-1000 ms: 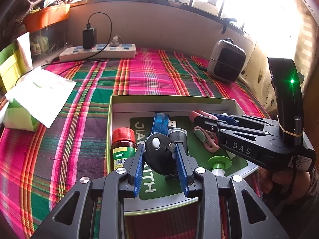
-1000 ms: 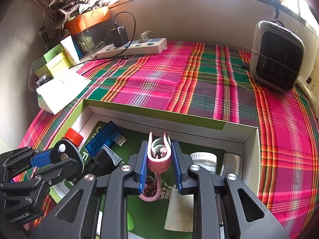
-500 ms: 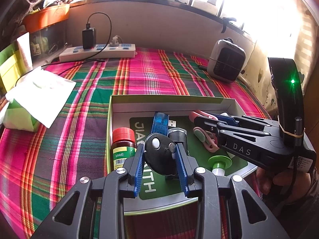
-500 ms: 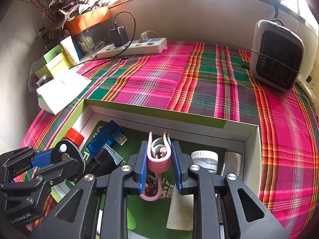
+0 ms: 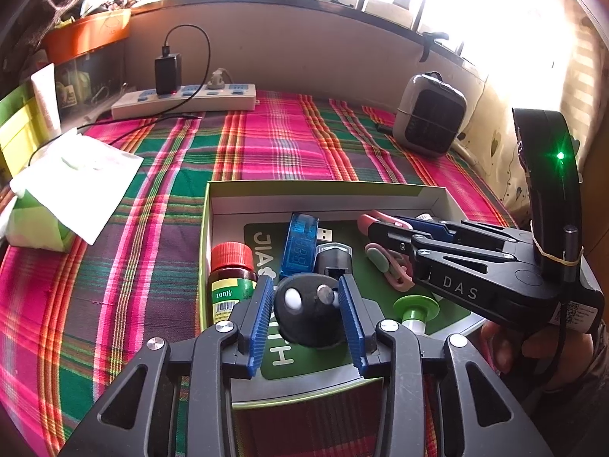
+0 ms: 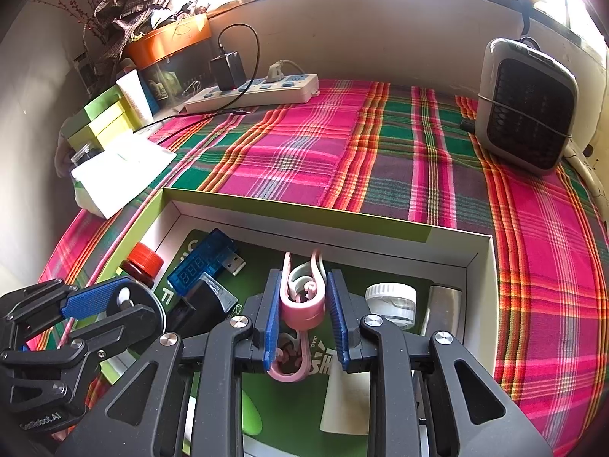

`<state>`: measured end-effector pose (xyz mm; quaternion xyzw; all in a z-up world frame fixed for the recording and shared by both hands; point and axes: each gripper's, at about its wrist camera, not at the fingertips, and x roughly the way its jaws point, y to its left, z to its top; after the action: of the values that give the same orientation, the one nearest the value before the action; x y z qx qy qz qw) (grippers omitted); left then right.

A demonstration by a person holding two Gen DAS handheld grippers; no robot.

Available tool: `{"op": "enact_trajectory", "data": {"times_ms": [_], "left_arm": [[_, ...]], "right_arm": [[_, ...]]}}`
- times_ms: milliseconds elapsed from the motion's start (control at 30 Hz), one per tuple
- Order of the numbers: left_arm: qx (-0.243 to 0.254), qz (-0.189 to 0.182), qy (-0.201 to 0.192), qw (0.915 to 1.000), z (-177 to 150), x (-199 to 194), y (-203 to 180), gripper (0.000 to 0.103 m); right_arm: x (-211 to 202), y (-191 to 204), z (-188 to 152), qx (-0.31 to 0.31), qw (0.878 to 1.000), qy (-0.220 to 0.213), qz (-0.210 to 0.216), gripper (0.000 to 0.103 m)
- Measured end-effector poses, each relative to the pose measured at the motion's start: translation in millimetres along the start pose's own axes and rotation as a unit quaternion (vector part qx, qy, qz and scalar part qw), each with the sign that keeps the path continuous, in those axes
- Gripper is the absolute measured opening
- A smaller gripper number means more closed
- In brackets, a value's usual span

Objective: Organize rigid objects
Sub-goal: 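Lower the puck and ear hook into the tray and open both tools, then withdraw both open tools up and away from the tray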

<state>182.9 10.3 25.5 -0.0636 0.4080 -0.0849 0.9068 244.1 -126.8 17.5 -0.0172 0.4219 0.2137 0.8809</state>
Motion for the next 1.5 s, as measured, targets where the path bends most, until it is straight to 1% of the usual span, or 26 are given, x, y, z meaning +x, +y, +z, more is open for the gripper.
{"op": "enact_trajectory", "data": {"times_ms": [67, 133, 433, 533, 600, 667, 967, 1133, 1200, 1500], "left_arm": [[0.001, 0.0, 0.0, 1.0, 0, 0, -1, 0.035], [0.001, 0.0, 0.0, 1.0, 0, 0, -1, 0.035], [-0.001, 0.0, 0.0, 1.0, 0, 0, 0, 0.036], [0.0, -0.002, 0.0, 1.0, 0, 0, -1, 0.038], [0.003, -0.002, 0.001, 1.0, -1, 1, -2, 0.039], [0.002, -0.002, 0.002, 1.0, -1, 1, -2, 0.039], [0.002, -0.001, 0.002, 1.0, -1, -1, -4, 0.039], [0.002, 0.003, -0.002, 1.0, -2, -8, -4, 0.04], [0.002, 0.006, -0.007, 1.0, -3, -13, -5, 0.043], [0.006, 0.016, -0.013, 0.9998, -7, -27, -12, 0.044]], "right_arm": [[-1, -1, 0, 0.002, 1.0, -0.002, -0.001, 0.03], [-2, -1, 0, 0.004, 1.0, -0.003, 0.002, 0.031], [-3, -1, 0, 0.005, 1.0, -0.007, 0.001, 0.032], [-3, -1, 0, 0.005, 1.0, -0.007, 0.003, 0.033], [-3, -1, 0, 0.004, 1.0, -0.007, 0.002, 0.034], [-4, 0, -1, 0.005, 1.0, -0.007, 0.003, 0.038], [-10, 0, -4, 0.012, 1.0, -0.012, 0.0, 0.043], [-19, 2, -6, 0.013, 1.0, -0.02, -0.002, 0.043], [-22, 3, -8, 0.014, 1.0, -0.024, -0.003, 0.043], [-46, 6, -19, 0.027, 0.999, -0.041, -0.008, 0.043]]}}
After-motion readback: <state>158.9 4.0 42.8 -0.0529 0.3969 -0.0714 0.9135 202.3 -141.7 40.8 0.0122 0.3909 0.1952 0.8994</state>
